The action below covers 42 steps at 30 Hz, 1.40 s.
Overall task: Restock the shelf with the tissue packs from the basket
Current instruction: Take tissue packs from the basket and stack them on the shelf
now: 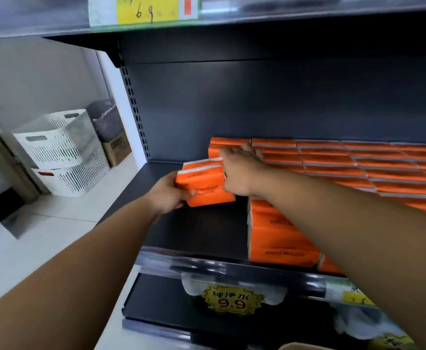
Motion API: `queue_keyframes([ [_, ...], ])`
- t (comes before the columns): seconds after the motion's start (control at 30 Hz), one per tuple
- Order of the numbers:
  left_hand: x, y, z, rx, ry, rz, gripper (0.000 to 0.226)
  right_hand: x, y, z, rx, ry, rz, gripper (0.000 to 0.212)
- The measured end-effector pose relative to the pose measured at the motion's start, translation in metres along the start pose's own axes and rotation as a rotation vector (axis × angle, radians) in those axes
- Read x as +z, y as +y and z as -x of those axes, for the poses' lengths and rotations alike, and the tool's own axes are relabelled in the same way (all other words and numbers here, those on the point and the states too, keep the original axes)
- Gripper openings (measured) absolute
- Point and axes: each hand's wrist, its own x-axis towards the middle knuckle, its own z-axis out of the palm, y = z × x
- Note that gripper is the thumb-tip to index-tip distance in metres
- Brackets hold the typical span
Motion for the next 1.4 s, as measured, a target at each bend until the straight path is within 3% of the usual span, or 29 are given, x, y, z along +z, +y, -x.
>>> queue_keyframes([
  [0.2,0.019,0.003,-0.025,0.103,0.007,-0.173,0.064,0.008,0.011,-0.016,0.142,-0.090,0.089,0.070],
  [0.43,0.043,0.019,-0.038,0.080,0.063,-0.260,0.052,0.006,0.022,-0.030,0.201,-0.024,0.169,0.062],
  [0.83,0.061,0.031,-0.047,-0.058,0.118,-0.290,0.058,0.009,0.027,-0.035,0.272,-0.087,-0.022,0.088],
  [1.03,0.059,0.048,-0.036,0.030,0.138,-0.280,0.085,0.005,0.052,-0.024,0.167,-0.057,-0.157,0.083],
  [1.17,0.068,0.074,-0.020,0.218,0.156,-0.481,0.073,-0.006,0.080,0.002,0.098,0.050,-0.186,0.072],
  [1.23,0.076,0.087,-0.010,0.245,0.156,-0.608,0.068,-0.014,0.094,0.022,0.057,0.092,-0.163,0.063],
  [1.33,0.090,0.110,0.010,0.252,0.285,-0.946,0.064,-0.025,0.117,0.054,0.043,0.113,-0.113,0.054],
  [1.4,0.100,0.124,0.023,0.271,0.291,-1.007,0.062,-0.033,0.133,0.076,0.064,0.118,-0.087,0.054],
])
